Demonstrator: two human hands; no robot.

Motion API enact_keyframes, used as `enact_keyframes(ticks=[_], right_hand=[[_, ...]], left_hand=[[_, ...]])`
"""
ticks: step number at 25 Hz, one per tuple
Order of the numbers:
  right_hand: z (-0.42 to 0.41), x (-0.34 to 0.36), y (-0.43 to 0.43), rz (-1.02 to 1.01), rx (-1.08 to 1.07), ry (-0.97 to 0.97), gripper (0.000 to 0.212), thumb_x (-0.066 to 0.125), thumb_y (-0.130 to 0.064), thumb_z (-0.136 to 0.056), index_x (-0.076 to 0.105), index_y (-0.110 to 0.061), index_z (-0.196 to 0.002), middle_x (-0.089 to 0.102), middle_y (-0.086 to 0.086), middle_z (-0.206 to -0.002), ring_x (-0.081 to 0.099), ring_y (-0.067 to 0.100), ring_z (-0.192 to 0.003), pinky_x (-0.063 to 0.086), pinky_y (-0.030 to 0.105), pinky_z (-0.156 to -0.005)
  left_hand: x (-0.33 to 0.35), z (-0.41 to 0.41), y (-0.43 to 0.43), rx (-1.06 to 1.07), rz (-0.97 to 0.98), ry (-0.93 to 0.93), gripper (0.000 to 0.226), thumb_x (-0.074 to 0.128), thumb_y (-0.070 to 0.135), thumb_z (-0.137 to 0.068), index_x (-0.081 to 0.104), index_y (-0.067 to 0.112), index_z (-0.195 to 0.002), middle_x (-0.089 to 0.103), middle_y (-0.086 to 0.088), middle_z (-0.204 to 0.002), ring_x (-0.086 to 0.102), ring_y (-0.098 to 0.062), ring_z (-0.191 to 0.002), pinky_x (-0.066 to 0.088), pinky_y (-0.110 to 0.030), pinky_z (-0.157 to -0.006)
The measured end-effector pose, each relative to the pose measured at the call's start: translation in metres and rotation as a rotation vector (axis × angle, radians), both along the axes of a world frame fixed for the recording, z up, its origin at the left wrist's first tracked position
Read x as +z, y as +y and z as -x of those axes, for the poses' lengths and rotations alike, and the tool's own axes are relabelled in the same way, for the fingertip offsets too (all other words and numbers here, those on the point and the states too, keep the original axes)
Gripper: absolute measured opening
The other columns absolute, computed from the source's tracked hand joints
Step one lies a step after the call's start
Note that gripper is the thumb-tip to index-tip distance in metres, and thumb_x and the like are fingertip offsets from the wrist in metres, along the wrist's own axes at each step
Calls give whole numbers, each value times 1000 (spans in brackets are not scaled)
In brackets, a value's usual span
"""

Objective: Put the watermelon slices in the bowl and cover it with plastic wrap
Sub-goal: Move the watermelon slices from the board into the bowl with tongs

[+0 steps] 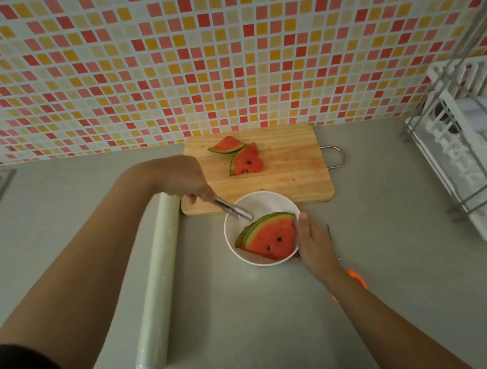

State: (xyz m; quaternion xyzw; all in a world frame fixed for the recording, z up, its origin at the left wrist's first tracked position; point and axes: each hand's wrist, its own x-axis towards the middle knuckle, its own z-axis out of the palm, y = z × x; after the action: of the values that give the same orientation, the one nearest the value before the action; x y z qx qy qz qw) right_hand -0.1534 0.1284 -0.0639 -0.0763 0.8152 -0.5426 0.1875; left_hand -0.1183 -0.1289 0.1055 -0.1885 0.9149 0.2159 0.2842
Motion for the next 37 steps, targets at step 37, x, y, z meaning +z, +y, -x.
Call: enact_keyframes(ticks=[37], right_hand=[[-2, 8, 0, -48, 24, -2, 49, 18, -53, -94, 63, -35, -102, 59, -22, -84, 53, -10, -80, 36, 14, -69]], left_hand=[[-70, -59, 3, 531, -663, 405, 19, 64, 9, -86, 73, 8, -69, 44, 7, -50, 33, -5, -44, 26, -14, -40]])
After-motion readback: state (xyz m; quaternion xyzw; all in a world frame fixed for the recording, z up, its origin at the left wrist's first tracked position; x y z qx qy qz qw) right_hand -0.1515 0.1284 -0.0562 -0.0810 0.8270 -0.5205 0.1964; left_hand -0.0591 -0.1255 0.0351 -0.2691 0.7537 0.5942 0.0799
